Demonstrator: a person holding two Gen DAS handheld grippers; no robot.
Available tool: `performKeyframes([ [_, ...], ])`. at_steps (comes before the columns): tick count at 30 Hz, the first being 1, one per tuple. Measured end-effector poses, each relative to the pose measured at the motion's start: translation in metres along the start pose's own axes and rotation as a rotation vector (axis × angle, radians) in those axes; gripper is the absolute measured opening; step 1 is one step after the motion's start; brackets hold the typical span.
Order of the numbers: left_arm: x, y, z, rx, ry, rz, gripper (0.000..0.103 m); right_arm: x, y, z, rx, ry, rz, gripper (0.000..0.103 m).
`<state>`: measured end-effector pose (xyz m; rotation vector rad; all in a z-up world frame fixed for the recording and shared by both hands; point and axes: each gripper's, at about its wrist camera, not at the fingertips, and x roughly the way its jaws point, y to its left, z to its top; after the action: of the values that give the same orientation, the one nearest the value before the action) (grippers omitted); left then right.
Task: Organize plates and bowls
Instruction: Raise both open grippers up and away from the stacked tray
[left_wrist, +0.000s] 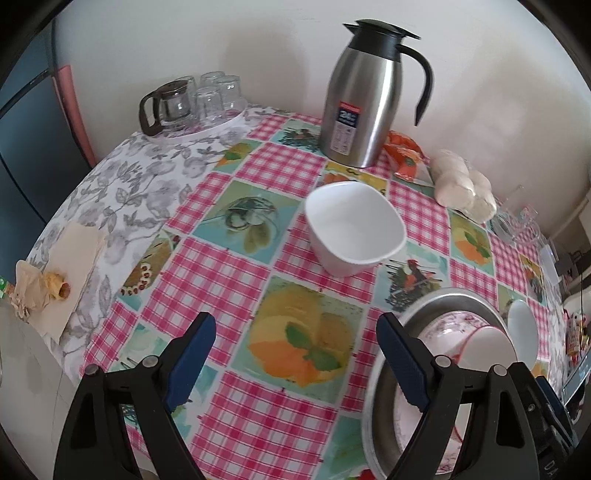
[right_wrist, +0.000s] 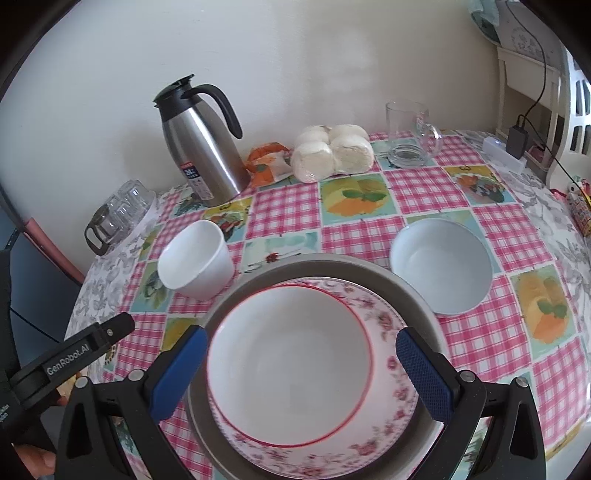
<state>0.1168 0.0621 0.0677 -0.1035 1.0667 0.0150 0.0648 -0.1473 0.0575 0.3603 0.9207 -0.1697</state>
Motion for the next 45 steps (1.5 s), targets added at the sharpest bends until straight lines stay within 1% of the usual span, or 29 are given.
performKeyframes([
  [8,0.007,0.03,0.006,-0.056,0.011,0.008,0.089,0.011,0.035,0.0,-0.066,-0.001,-0.003,0.103],
  [14,0.016,0.047,0.012,-0.093,0.029,-0.005,0.089,0.022,0.06,0.001,-0.119,0.004,-0.007,0.103],
  [20,0.026,0.062,0.017,-0.161,0.047,-0.022,0.089,0.035,0.073,0.002,-0.137,0.014,-0.016,0.103],
  [22,0.03,0.064,0.018,-0.18,0.06,-0.028,0.089,0.036,0.076,0.005,-0.132,0.001,-0.019,0.103],
  [24,0.034,0.064,0.021,-0.198,0.069,-0.058,0.089,0.037,0.079,0.01,-0.138,-0.008,-0.023,0.103],
  [27,0.038,0.062,0.028,-0.213,0.063,-0.082,0.089,0.038,0.081,0.016,-0.137,-0.01,-0.038,0.103],
  [31,0.045,0.059,0.036,-0.227,0.051,-0.075,0.089,0.045,0.079,0.025,-0.11,0.017,-0.044,0.103],
  [33,0.049,0.058,0.04,-0.237,0.046,-0.074,0.089,0.05,0.079,0.031,-0.106,0.033,-0.062,0.103],
  [38,0.06,0.056,0.05,-0.252,0.044,-0.084,0.089,0.06,0.08,0.053,-0.091,0.067,-0.091,0.103],
  [42,0.063,0.052,0.056,-0.255,0.007,-0.096,0.089,0.061,0.084,0.071,-0.096,0.059,-0.098,0.103],
  [45,0.064,0.049,0.06,-0.255,-0.026,-0.111,0.089,0.061,0.086,0.082,-0.116,0.03,-0.116,0.103],
])
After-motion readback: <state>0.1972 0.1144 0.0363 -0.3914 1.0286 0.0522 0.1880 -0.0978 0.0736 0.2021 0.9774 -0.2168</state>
